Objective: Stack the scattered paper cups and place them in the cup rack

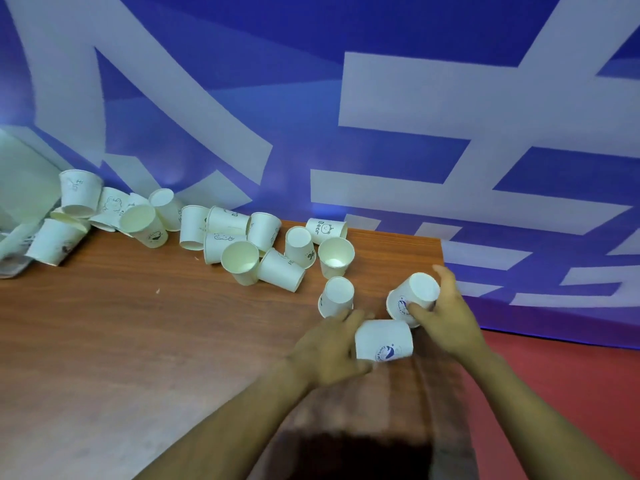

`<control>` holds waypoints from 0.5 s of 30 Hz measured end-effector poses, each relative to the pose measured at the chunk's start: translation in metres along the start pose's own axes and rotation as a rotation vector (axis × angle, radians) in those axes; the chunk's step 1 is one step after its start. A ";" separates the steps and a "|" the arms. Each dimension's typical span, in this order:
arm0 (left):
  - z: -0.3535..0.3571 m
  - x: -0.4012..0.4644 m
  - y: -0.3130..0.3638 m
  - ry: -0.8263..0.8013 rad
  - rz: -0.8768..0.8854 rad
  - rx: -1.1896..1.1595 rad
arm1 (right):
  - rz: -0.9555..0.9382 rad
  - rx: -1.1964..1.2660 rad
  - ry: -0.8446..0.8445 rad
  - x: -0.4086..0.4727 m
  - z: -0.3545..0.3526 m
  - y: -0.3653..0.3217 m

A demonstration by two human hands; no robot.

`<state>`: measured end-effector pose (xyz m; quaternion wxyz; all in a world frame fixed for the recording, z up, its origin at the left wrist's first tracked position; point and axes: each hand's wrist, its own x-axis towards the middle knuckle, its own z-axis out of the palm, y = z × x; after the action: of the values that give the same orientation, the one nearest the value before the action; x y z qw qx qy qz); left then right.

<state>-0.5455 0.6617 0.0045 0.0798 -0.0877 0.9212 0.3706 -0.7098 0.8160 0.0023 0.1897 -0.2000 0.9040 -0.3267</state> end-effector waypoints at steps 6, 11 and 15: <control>-0.057 -0.060 -0.013 0.231 -0.055 -0.128 | -0.050 -0.011 0.054 -0.032 0.009 -0.059; -0.100 -0.104 -0.038 0.357 -0.122 -0.137 | -0.136 -0.020 0.017 -0.059 0.035 -0.102; -0.128 -0.144 -0.075 0.411 -0.140 -0.129 | -0.140 0.016 0.028 -0.082 0.066 -0.130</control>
<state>-0.3990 0.5344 0.0759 -0.0897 -0.2301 0.8841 0.3967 -0.5776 0.7298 0.0596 0.1555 -0.2566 0.8878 -0.3489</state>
